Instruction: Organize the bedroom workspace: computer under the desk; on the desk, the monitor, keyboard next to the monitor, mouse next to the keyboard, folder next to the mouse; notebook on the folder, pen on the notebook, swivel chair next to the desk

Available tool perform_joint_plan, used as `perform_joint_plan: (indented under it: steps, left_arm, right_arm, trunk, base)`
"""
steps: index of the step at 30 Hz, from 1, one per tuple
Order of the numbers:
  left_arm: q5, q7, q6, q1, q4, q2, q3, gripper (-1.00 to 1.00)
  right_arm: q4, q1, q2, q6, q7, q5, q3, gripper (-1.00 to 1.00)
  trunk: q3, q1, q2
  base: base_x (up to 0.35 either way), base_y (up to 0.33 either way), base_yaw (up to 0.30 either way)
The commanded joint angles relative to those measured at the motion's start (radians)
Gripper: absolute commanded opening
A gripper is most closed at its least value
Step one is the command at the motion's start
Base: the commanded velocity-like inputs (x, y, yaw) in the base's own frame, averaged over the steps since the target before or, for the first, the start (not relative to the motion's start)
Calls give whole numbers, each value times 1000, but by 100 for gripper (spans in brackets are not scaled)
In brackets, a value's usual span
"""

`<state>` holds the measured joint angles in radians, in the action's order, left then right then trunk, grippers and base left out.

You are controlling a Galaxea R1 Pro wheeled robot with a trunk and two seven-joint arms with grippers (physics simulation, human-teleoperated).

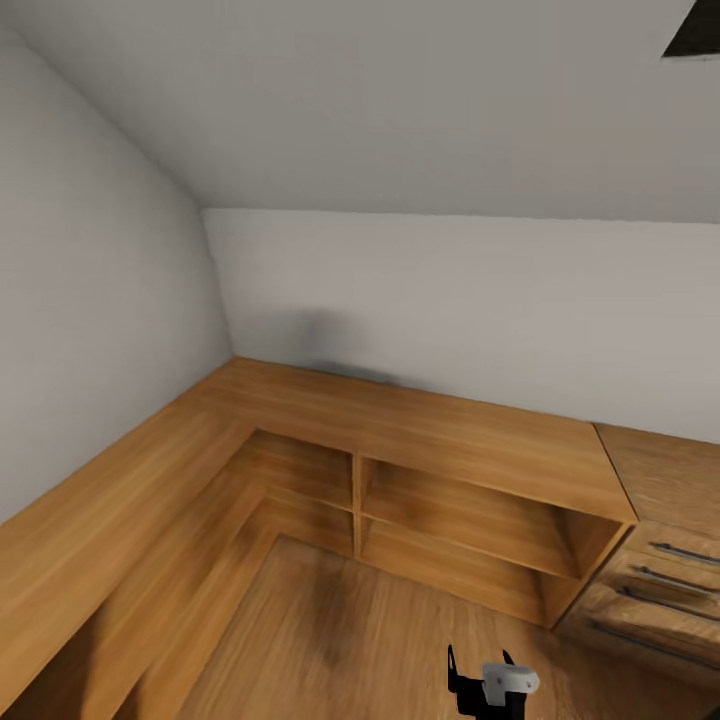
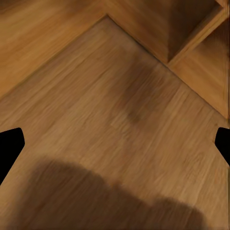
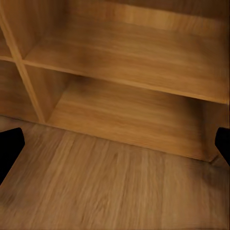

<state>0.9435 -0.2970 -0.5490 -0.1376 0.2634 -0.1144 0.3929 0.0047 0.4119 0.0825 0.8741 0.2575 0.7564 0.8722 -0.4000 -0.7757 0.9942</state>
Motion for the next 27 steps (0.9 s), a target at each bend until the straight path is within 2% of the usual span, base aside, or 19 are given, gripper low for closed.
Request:
perform_joint_plan:
  steps: [1, 6, 16, 27]
  left_arm:
    - [11, -5, -3, 0, 0, -1, 6, 100]
    - [11, -5, -3, 0, -1, -1, 6, 100]
    - [11, -5, -3, 0, -1, -1, 6, 100]
    - [11, -5, -3, 0, -1, -1, 5, 100]
  right_arm:
    - [0, 1, 0, 0, 9, -1, 8, 100]
    - [0, 1, 0, 0, 9, -1, 8, 100]
    - [0, 1, 0, 0, 9, -2, 8, 100]
    - [0, 1, 2, 0, 9, 0, 8, 100]
  trunk:
    - [-1, 0, 1]
    - [-1, 0, 1]
    - [-1, 0, 1]
    - [-1, 0, 1]
  base:
    - [13, 11, -300]
    - [6, 45, -300]
    - [10, 201, -300]
    - [4, 23, -300]
